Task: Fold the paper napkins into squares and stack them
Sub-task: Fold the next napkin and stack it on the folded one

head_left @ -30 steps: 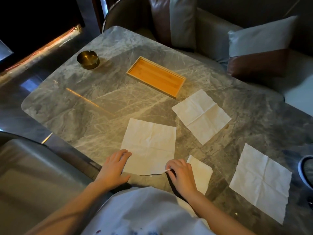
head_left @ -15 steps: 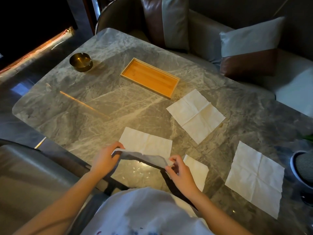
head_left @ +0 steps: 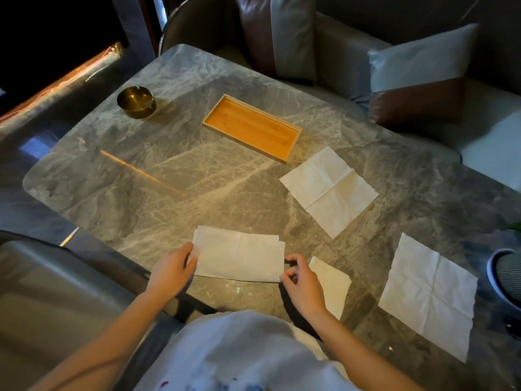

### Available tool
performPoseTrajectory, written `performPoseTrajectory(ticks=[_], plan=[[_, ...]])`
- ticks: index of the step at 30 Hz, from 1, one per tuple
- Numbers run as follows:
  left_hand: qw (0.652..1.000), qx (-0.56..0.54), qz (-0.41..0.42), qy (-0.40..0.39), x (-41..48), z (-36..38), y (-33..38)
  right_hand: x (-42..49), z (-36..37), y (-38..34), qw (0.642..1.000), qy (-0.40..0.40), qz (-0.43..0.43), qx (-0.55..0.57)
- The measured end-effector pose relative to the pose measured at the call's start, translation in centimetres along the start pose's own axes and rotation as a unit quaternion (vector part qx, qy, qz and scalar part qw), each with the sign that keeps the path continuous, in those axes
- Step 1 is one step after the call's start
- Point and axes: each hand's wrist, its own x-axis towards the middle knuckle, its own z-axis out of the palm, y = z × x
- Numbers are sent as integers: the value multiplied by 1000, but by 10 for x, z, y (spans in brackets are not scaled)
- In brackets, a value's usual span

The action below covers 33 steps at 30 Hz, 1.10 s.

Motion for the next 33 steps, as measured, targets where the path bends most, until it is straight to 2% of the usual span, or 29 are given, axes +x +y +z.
performPoseTrajectory(ticks=[8, 13, 15, 17, 19, 23, 27, 30, 33], plan=[[1000, 2, -25, 19, -6, 4, 1, 1, 3, -1, 999, 1, -4, 43], [999, 7, -26, 26, -8, 5, 2, -1, 2, -4, 997, 46, -53, 45], [997, 24, -11, 73, -11, 3, 5, 2, 0, -8, 993, 31, -110, 21], [994, 35, 14, 105, -17, 3, 11, 4, 1, -11, 984, -14, -168, -51], [997, 17, 32, 70, -22, 6, 21, 6, 5, -10, 970, -52, -191, -142], [997, 52, 49, -27, -23, 22, 40, 4, 12, -9, 958, -91, -183, -199], [997, 66, 39, 4, -17, 26, 44, 5, 9, -9, 964, -60, -180, -187], [997, 25, -35, 63, -11, 22, 32, 10, 3, -7, 983, -8, -125, -136], [984, -71, -151, 65, -2, 15, 25, 14, 0, -12, 998, -31, -35, -34]])
